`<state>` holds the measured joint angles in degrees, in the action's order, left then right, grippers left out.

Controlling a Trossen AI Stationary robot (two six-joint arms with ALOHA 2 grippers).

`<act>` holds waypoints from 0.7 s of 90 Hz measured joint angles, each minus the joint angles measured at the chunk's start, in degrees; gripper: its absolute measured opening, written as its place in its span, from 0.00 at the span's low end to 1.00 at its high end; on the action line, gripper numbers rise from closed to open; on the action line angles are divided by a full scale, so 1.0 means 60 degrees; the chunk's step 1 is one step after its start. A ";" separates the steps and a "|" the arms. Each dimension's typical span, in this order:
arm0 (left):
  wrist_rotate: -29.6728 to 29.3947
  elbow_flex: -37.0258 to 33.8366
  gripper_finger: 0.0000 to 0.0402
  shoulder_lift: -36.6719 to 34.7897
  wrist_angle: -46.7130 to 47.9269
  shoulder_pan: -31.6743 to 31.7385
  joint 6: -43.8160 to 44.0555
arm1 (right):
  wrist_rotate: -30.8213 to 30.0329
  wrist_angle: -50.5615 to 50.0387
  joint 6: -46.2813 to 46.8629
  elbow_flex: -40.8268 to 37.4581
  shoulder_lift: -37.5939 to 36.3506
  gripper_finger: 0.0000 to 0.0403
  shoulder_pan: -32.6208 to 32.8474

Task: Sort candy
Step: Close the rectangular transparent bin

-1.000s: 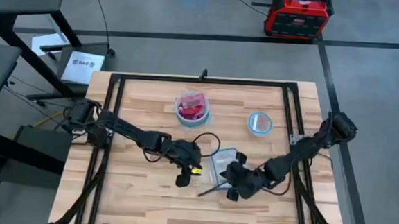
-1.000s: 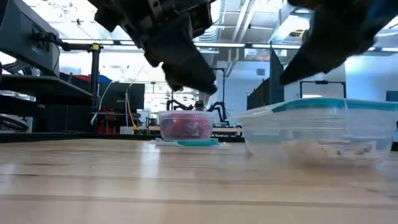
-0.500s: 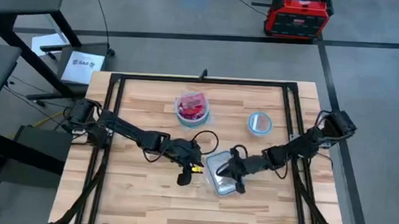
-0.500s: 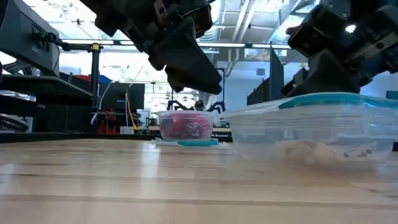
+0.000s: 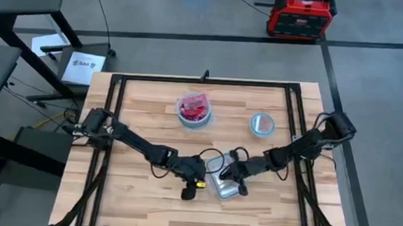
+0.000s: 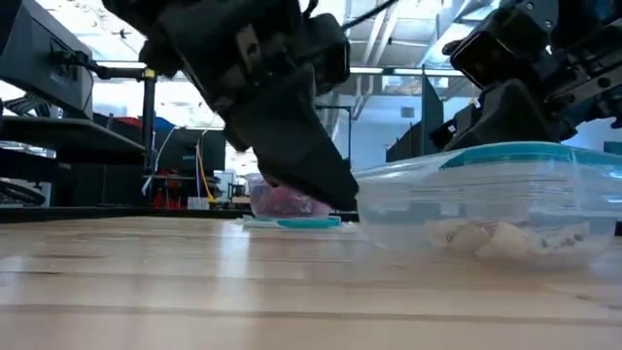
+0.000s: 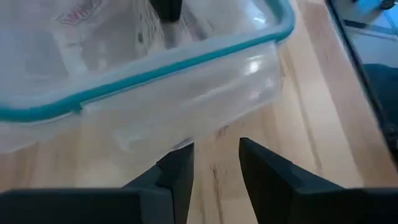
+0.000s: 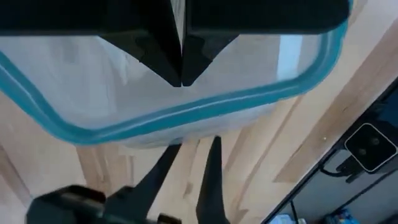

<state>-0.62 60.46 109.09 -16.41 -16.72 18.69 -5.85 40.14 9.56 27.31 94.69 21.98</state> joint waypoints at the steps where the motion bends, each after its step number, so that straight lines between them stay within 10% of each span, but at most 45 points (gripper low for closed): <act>1: -0.0048 0.0013 0.28 0.0002 -0.0003 0.0014 0.0018 | 0.0005 0.0002 0.0000 0.0011 0.0029 0.00 0.0000; 63: -0.0297 0.0295 0.28 0.0025 0.1156 0.0818 -0.0162 | -0.0006 -0.0410 0.0663 0.0322 0.0343 0.00 -0.0241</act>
<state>-2.40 62.23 109.24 -9.47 -11.81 17.72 -5.89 37.68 13.53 29.24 96.75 20.53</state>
